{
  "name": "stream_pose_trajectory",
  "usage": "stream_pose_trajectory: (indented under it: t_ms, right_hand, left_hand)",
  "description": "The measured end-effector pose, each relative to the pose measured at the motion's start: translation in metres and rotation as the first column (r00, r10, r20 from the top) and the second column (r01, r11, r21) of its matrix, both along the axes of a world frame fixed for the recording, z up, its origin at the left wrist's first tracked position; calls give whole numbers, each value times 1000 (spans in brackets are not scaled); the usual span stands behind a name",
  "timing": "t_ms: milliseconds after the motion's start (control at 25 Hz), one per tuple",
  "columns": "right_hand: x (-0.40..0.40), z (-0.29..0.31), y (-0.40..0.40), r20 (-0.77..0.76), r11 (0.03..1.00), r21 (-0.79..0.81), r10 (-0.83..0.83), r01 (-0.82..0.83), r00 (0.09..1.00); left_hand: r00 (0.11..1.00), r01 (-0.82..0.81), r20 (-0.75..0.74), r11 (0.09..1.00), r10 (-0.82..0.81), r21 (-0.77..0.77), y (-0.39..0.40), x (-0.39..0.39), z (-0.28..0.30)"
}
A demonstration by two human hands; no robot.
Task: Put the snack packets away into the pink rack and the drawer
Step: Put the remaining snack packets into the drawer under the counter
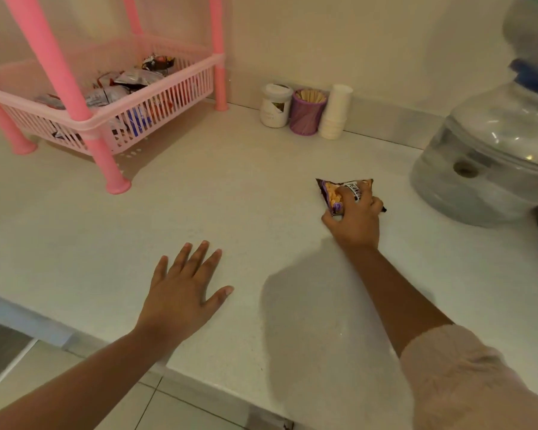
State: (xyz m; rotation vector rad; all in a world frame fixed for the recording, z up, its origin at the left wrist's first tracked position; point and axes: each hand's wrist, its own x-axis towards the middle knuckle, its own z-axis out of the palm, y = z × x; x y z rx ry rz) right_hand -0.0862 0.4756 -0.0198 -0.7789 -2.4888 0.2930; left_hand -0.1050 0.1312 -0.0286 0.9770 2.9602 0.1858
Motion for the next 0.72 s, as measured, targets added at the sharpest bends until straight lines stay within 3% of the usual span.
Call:
stream_pose_trajectory:
  t_ms: [440,560,640,720]
  right_hand:
    - [129,4,-95,-53,961,-95,255,-259,965]
    - [165,10,-115,-104,954,-192,215,-232,971]
    - [188,15,-126,-219,933,-290,153,-214,964]
    - [213,20,-133,-347,887,-404,77,-224,935]
  left_hand:
    - [1000,8,18,1000,-8,3,3,3,10]
    - [997,-60,-54,998,60,13,1,12,12]
    - [991,-134,1,991,134,1,15,33,13]
    - [997,-61,40,998,63,-33,42,72,9]
